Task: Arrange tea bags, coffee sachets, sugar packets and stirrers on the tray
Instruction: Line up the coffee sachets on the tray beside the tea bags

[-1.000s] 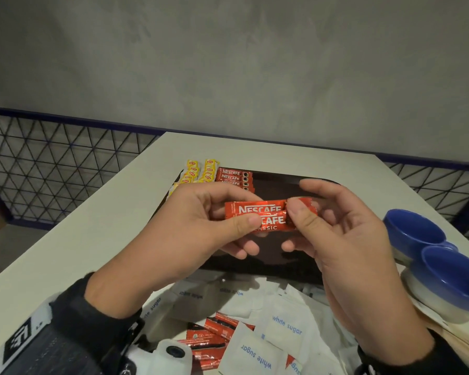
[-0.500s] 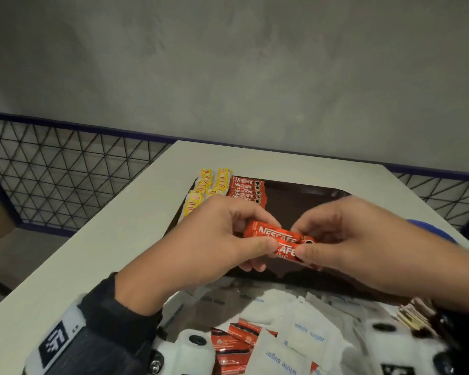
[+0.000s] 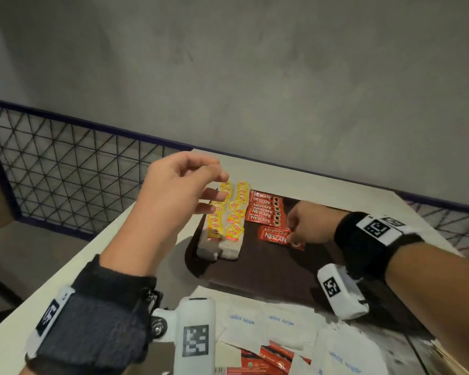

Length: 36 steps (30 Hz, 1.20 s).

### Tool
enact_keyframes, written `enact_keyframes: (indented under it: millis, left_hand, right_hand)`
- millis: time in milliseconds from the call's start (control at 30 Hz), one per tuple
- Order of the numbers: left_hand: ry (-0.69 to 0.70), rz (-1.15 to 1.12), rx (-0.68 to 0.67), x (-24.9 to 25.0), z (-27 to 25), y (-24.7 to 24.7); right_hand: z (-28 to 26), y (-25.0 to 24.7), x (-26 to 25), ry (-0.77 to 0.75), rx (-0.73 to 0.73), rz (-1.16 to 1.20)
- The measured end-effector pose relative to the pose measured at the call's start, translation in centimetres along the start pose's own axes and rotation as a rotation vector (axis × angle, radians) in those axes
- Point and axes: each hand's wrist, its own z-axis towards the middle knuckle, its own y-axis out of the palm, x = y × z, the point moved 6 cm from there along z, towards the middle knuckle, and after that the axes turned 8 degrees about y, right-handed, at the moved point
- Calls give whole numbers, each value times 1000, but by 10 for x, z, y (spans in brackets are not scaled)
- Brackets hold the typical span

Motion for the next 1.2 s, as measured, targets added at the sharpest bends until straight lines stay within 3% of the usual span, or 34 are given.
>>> enact_keyframes:
  millis: [833,1200]
  left_hand:
    - [-33,-122,9,-6,0,5]
    - [-42,-116,2,-10,1,7]
  right_hand:
    - [24,-1,-27,-186,128,-134]
    - [30,-4,-21,-199,174,-52]
